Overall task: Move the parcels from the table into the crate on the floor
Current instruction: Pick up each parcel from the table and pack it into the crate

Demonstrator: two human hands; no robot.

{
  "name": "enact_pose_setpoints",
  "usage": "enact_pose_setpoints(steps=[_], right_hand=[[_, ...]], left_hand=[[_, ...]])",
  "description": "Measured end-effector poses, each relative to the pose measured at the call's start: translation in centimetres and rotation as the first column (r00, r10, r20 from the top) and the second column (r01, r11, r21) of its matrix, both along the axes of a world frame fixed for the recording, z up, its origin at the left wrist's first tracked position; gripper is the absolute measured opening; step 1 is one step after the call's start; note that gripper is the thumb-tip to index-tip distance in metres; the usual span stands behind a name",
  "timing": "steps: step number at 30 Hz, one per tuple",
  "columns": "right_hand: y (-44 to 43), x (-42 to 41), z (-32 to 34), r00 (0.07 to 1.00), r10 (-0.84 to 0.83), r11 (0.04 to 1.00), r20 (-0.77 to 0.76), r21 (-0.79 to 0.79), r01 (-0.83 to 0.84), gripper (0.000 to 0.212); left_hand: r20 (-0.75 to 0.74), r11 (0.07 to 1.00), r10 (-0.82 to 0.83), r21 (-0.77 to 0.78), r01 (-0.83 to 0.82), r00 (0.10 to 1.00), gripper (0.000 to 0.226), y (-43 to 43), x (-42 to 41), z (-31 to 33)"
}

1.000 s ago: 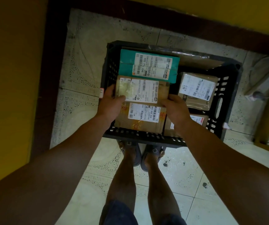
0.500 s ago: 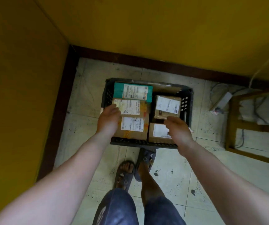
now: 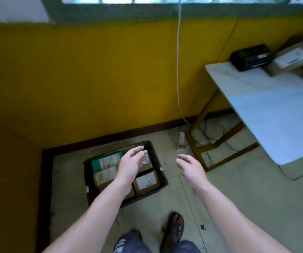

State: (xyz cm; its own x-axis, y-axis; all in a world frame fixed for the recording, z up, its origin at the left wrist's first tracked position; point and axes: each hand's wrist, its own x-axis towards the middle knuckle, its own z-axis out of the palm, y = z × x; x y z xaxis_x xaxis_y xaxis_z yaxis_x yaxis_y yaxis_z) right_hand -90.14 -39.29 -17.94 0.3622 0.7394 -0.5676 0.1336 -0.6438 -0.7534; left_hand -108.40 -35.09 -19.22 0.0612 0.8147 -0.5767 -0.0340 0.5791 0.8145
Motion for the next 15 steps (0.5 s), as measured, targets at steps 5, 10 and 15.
enact_pose_setpoints(steps=[5, 10, 15], right_hand=[[-2.6, 8.2, 4.8, 0.986, -0.166, 0.98, -0.006, 0.112, 0.165, 0.024], [-4.6, 19.2, 7.7, 0.956, -0.287, 0.93, -0.056, 0.225, 0.292, 0.013], [-7.2, 31.6, 8.7, 0.925, -0.363, 0.882, -0.116, 0.276, 0.381, 0.019]], left_hand=[[-0.009, 0.977, -0.19, 0.097, 0.19, 0.982, 0.016, -0.1, 7.9, 4.7], [-0.009, 0.93, -0.317, 0.193, 0.313, 0.948, 0.017, -0.3, 19.5, 8.7], [0.088, 0.912, -0.381, 0.2, 0.358, 0.921, 0.017, -1.4, 33.7, 11.1]])
